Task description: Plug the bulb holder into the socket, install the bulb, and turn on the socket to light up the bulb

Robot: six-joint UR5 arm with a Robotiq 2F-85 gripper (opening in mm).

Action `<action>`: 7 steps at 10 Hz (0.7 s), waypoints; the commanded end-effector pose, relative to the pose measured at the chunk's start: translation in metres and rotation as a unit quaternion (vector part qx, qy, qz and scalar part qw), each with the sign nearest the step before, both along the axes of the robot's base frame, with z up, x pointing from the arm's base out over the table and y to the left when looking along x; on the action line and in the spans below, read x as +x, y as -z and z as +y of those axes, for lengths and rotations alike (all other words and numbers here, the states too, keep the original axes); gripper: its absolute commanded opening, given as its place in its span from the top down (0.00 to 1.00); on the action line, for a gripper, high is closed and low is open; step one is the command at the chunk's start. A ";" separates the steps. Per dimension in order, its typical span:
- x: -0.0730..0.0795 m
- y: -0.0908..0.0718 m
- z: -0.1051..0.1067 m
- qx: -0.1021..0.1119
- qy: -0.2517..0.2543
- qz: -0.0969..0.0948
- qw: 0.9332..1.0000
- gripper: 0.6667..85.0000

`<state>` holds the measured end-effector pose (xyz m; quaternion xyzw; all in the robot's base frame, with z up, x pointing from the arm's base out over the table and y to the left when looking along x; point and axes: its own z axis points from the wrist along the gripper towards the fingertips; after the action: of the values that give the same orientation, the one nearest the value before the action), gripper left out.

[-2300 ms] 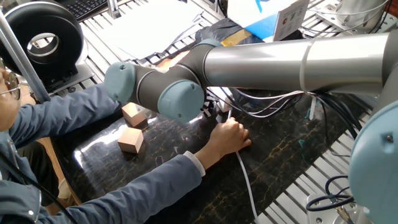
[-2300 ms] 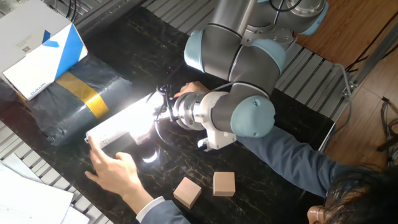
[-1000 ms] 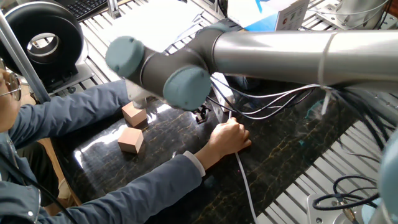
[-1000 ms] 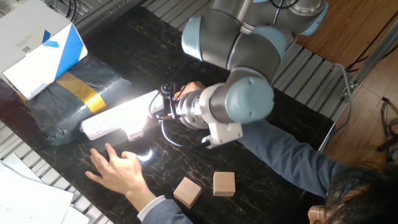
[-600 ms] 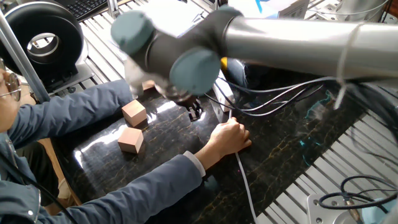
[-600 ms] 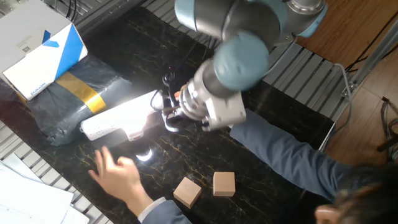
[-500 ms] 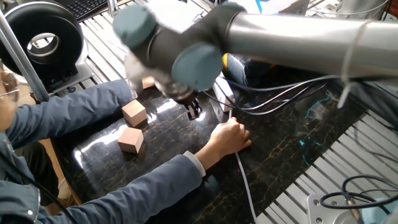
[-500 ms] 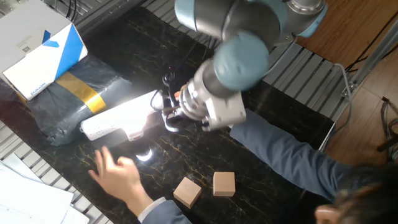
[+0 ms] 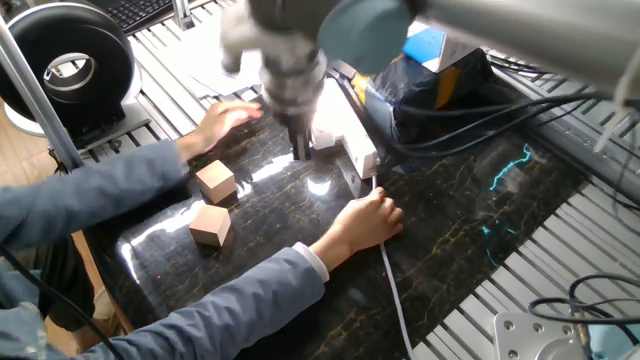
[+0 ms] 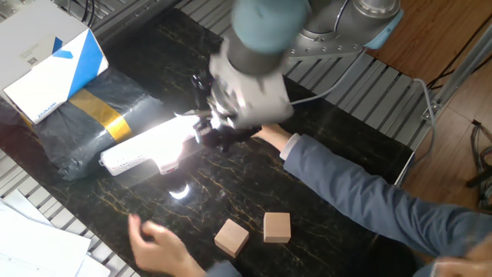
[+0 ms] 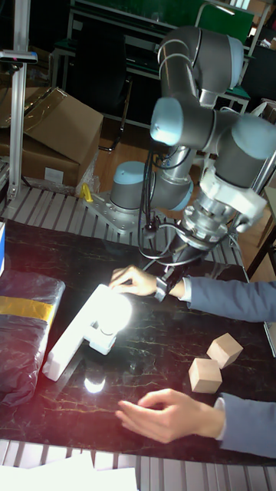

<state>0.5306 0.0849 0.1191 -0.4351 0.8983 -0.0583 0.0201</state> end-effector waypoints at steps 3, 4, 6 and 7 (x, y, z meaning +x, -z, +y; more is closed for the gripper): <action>-0.003 -0.055 -0.011 0.144 0.246 -0.004 0.958 1.00; -0.004 -0.057 -0.022 0.139 0.278 -0.012 0.950 1.00; 0.001 -0.060 -0.019 0.157 0.318 -0.022 0.935 1.00; 0.001 -0.061 -0.016 0.162 0.329 -0.020 0.930 1.00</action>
<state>0.5294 0.0675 0.1689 -0.1757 0.9803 0.0481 0.0758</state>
